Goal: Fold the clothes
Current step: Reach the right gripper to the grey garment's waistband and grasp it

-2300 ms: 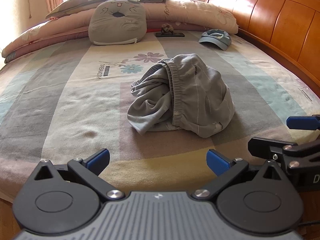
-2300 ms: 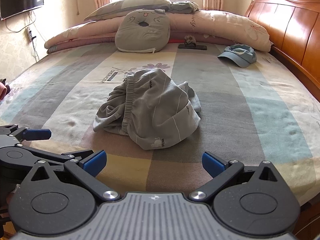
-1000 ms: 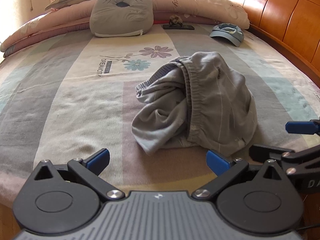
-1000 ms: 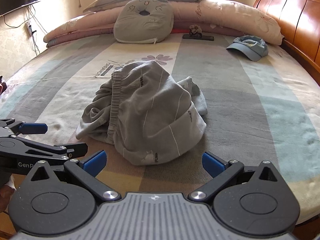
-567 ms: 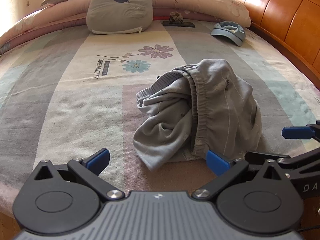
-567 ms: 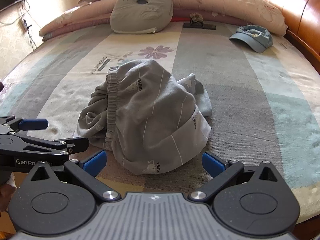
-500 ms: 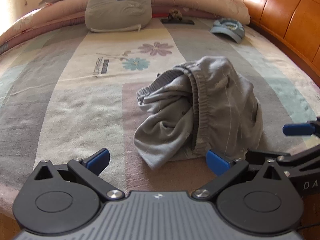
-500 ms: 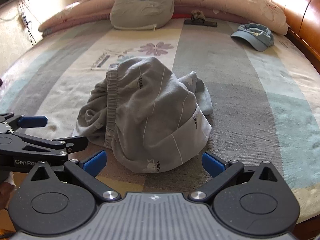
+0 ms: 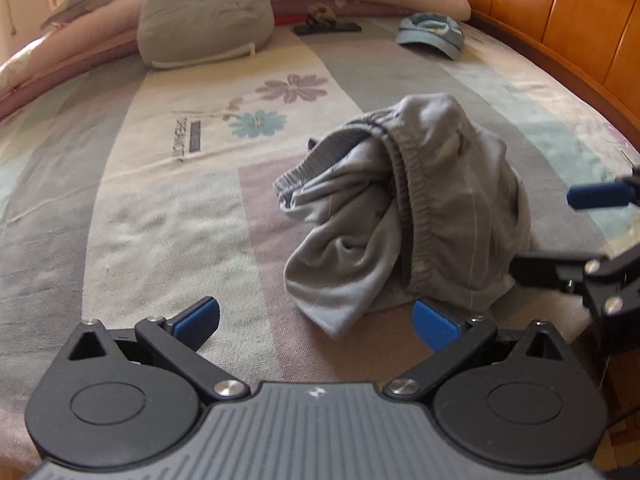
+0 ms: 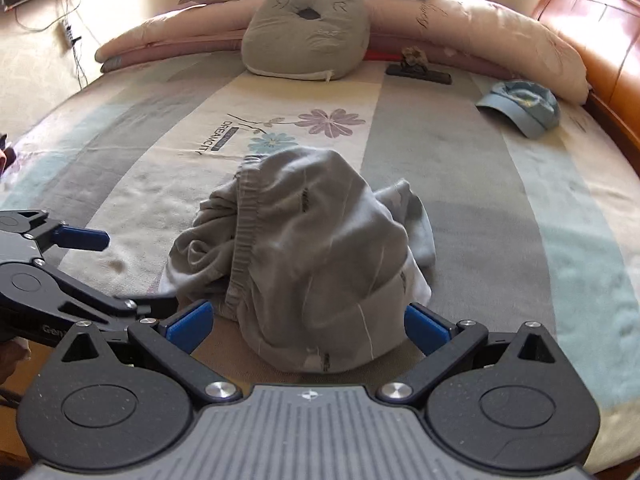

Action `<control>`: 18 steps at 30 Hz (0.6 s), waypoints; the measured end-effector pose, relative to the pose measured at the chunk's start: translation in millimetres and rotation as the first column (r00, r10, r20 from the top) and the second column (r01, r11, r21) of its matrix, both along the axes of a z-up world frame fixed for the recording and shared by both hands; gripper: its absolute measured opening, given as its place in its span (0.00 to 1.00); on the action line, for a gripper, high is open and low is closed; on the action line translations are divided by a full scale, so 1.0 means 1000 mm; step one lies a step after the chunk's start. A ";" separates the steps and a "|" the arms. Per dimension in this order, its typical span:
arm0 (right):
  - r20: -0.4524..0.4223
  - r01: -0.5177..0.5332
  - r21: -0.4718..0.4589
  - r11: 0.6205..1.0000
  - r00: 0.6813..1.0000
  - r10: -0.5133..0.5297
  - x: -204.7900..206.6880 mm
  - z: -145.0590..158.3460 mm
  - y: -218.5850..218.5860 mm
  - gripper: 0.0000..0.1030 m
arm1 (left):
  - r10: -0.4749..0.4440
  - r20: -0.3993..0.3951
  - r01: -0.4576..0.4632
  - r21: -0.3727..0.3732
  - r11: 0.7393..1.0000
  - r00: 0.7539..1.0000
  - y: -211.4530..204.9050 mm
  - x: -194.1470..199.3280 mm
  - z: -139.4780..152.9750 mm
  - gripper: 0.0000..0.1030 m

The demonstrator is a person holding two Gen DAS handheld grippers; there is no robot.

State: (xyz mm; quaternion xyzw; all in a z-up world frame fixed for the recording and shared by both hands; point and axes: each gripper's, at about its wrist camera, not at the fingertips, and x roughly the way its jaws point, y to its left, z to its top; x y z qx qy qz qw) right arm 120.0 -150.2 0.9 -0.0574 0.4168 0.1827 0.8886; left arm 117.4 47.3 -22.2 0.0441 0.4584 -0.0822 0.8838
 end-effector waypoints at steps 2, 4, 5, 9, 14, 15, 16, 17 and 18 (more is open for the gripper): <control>-0.020 0.015 -0.007 1.000 1.000 -0.016 0.008 0.003 0.006 1.00 | -0.013 -0.006 0.012 -0.014 1.000 1.000 0.006 0.004 -0.001 0.99; -0.040 0.040 -0.006 0.999 0.998 -0.040 0.019 0.005 0.013 1.00 | -0.026 0.002 0.026 -0.032 0.999 1.000 0.013 0.007 -0.001 0.99; -0.041 0.047 -0.007 0.999 0.998 -0.048 0.024 0.005 0.016 1.00 | -0.031 0.008 0.031 -0.041 0.999 0.999 0.018 0.009 0.000 0.99; -0.033 0.046 -0.072 0.996 0.998 -0.049 0.045 0.001 0.041 1.00 | -0.019 0.014 0.020 -0.053 0.998 1.000 0.035 0.017 0.000 0.99; -0.022 0.034 -0.169 0.985 0.999 -0.039 0.071 -0.006 0.075 1.00 | 0.006 0.000 -0.006 -0.076 0.997 1.000 0.057 0.025 -0.001 0.99; -0.019 0.032 -0.188 0.982 0.999 -0.036 0.076 -0.007 0.082 1.00 | 0.007 -0.003 -0.007 -0.080 0.997 1.000 0.061 0.027 -0.001 0.99; -0.017 0.030 -0.207 0.978 0.999 -0.034 0.082 -0.009 0.089 1.00 | 0.005 -0.003 -0.005 -0.083 0.997 1.000 0.065 0.027 -0.001 0.99; -0.015 0.036 -0.241 0.970 0.999 -0.041 0.084 -0.012 0.092 1.00 | -0.001 0.002 0.001 -0.086 0.996 1.000 0.068 0.028 -0.002 0.99; -0.013 0.043 -0.275 0.961 0.999 -0.048 0.087 -0.016 0.094 1.00 | -0.006 0.008 0.007 -0.089 0.996 1.000 0.070 0.029 -0.002 0.99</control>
